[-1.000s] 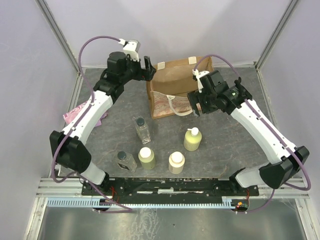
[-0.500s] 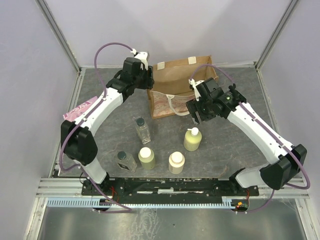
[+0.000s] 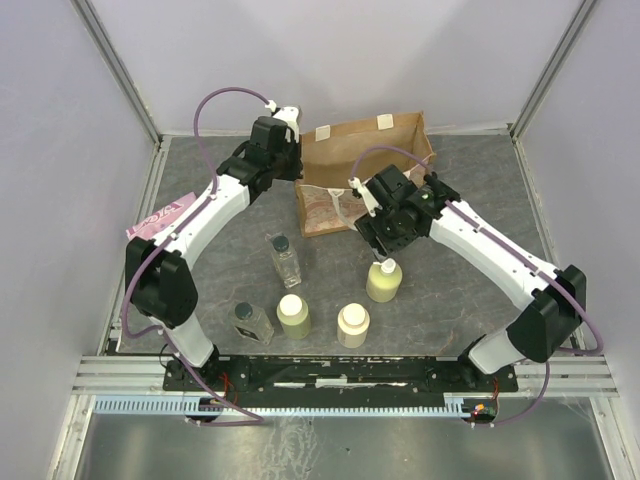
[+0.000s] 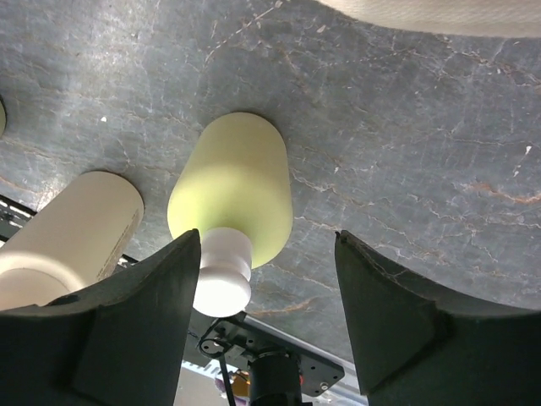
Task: Place the personal care products into the canvas bag
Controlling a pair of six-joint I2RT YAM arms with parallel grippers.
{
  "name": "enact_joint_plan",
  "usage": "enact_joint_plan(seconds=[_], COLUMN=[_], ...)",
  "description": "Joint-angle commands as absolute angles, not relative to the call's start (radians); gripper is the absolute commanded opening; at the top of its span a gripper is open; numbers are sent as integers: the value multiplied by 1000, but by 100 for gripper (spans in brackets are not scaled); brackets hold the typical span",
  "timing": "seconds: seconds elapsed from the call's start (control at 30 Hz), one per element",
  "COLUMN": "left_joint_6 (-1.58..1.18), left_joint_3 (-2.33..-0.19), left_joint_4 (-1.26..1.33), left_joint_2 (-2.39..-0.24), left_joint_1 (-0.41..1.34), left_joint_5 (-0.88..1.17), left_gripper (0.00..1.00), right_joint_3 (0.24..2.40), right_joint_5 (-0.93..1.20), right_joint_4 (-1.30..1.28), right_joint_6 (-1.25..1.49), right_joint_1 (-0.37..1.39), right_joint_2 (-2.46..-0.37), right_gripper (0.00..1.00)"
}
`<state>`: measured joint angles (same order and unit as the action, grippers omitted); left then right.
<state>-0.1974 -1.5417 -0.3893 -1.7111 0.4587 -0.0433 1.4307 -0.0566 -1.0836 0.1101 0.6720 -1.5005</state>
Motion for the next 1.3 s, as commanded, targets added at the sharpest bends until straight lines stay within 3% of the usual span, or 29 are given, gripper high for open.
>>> enact_joint_plan(seconds=[0.0, 0.4, 0.7, 1.27], left_joint_6=[-198, -196, -189, -165], left_joint_3=[-1577, -1519, -1513, -1519], left_joint_4=[-429, -453, -466, -476], left_joint_2=[-1671, -1605, -1594, -1607], left_joint_1=[461, 461, 460, 460], left_joint_5=[-46, -68, -77, -56], left_gripper=[3, 3, 3, 3], right_joint_3=[1424, 1439, 1382, 1416], right_joint_5=[-52, -4, 47, 69], right_joint_4=[-1129, -1126, -1187, -1273], right_joint_6=[85, 120, 232, 402], right_joint_1=[703, 709, 712, 719], right_joint_2=[-1510, -1512, -1474, -1534], right_gripper=[72, 70, 62, 61])
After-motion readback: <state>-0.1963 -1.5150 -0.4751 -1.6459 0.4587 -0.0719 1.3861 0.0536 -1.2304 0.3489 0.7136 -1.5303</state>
